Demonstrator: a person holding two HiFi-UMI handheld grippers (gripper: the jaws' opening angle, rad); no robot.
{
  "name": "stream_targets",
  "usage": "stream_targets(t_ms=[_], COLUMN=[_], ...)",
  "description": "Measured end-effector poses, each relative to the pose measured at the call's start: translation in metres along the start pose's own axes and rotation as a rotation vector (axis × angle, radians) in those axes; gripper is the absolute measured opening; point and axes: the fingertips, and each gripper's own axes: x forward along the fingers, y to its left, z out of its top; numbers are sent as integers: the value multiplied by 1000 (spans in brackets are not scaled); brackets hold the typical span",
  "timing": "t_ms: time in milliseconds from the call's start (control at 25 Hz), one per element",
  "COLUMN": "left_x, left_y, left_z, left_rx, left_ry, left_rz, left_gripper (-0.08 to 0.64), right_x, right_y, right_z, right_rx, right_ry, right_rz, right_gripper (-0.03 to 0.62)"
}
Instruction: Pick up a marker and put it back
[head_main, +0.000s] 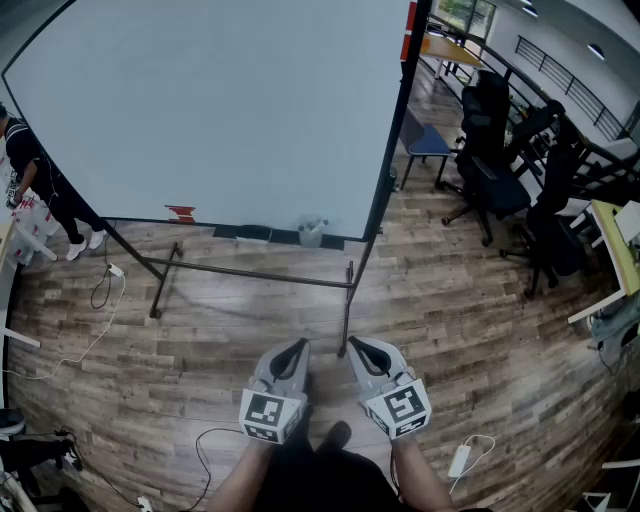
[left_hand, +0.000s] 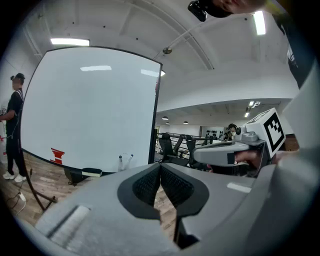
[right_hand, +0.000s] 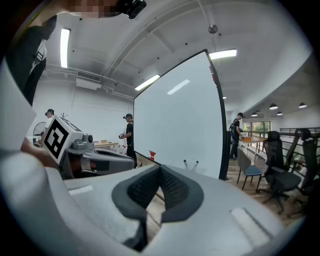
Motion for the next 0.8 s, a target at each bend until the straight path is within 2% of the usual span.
stream_targets(t_ms=[200, 440, 640, 800], left_x=[-9, -24, -35, -47], left_y=[-23, -39, -52, -61], left_z=[-15, -17, -14, -34], left_rx=[-8, -10, 7, 12], left_ry=[0, 0, -3, 43], left_rz=[34, 93, 96, 82], left_gripper=[11, 11, 11, 11], right_x=[-27, -62, -82, -95], right_y=[2, 11, 15, 9], right_z=[-16, -13, -11, -18], right_rx=[16, 0, 27, 67], right_ry=[1, -15, -46, -30], right_rz=[15, 30, 28, 0], right_gripper=[1, 0, 2, 2])
